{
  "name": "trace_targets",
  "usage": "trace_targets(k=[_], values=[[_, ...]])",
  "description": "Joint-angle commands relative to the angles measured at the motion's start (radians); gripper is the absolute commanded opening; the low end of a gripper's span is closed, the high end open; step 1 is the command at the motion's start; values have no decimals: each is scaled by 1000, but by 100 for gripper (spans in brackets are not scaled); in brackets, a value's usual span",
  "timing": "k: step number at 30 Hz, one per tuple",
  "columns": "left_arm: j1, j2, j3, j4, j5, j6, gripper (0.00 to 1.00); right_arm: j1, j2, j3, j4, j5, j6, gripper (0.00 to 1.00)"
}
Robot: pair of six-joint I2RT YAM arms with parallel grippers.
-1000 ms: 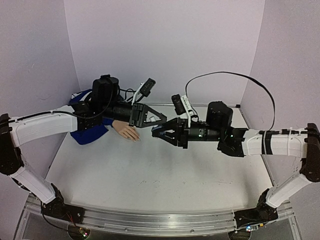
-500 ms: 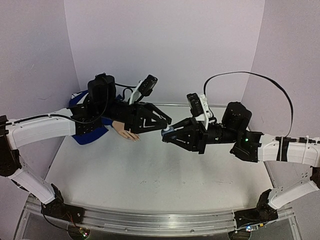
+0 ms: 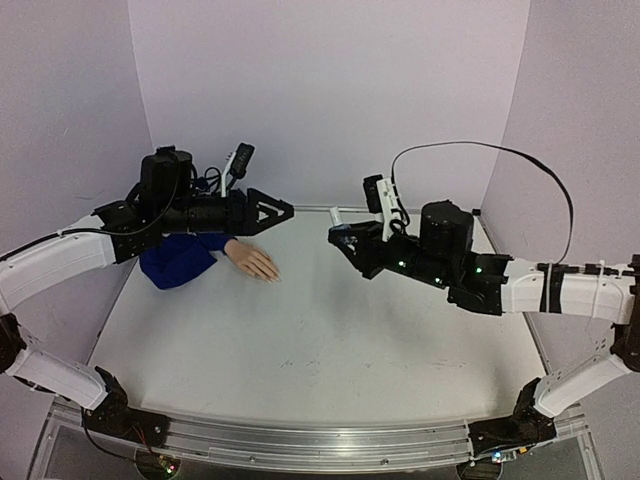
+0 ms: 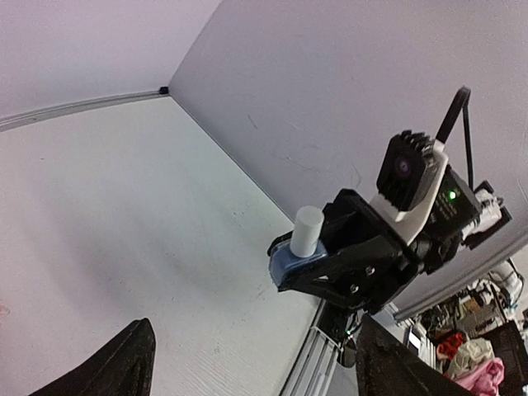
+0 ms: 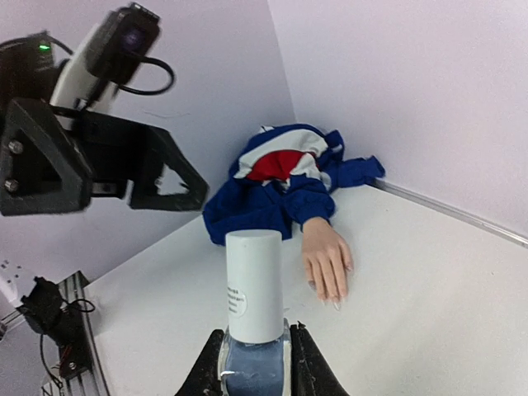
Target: Paint the nails
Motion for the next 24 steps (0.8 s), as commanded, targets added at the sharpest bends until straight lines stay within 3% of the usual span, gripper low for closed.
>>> trace_targets(k=[1, 13, 24], values=[[11, -21, -1, -8, -87, -81, 80, 19, 77, 116, -30, 160, 24, 0], [-2, 103, 53, -7, 26, -176, 70, 143, 250, 277, -134, 289, -81, 0], [-55, 147, 88, -7, 15, -147, 28, 165, 269, 305, -141, 290, -101, 0]])
